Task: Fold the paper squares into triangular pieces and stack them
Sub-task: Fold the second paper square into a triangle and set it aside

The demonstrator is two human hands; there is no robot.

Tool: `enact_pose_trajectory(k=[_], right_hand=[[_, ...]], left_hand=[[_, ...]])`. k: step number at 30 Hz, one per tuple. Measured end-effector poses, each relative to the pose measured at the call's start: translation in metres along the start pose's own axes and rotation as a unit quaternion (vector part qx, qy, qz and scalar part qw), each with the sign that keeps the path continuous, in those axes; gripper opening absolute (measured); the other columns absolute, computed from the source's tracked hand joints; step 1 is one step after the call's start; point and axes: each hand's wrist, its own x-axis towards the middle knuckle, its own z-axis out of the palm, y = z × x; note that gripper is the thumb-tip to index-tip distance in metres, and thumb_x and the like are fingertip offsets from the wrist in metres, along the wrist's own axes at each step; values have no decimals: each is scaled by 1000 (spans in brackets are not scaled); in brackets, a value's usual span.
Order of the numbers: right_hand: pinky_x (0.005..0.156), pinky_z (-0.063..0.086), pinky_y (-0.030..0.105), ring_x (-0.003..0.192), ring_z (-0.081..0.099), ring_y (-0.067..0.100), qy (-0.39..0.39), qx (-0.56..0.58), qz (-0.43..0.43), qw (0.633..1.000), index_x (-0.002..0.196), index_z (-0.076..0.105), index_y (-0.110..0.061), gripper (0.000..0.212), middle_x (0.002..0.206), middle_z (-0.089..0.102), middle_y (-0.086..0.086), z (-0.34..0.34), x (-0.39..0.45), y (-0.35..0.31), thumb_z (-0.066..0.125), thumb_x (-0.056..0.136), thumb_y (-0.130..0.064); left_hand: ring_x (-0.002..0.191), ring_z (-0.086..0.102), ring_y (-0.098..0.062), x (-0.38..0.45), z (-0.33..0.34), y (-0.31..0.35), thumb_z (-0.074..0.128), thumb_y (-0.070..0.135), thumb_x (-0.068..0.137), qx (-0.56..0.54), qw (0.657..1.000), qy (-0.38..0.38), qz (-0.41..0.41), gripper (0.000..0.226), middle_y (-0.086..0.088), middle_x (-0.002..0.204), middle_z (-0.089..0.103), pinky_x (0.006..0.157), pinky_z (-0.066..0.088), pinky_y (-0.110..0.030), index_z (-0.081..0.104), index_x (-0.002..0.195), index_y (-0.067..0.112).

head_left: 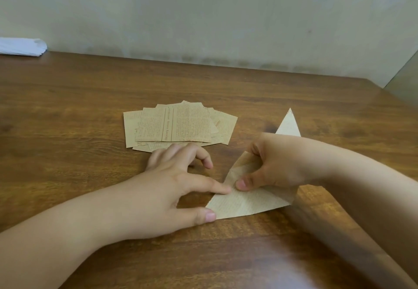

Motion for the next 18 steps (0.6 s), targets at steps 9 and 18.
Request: enact_pose_trajectory(k=[9, 18], right_hand=[[60, 47, 20, 74, 55, 5, 87, -77, 25, 993, 110, 63, -30, 40, 89, 60, -12, 11, -2, -8, 71, 76, -50], [72, 44, 24, 83, 51, 6, 190, -1, 10, 982, 93, 56, -29, 38, 98, 54, -12, 23, -9, 8, 76, 69, -51]], left_hand=[[114, -8, 17, 1, 0, 3, 20, 81, 60, 12, 999, -6, -45, 43, 40, 121, 7, 98, 1, -19, 27, 102, 85], [118, 4, 7, 0, 1, 4, 18, 81, 60, 38, 998, 21, -48, 53, 37, 118, 14, 97, -9, -15, 25, 112, 81]])
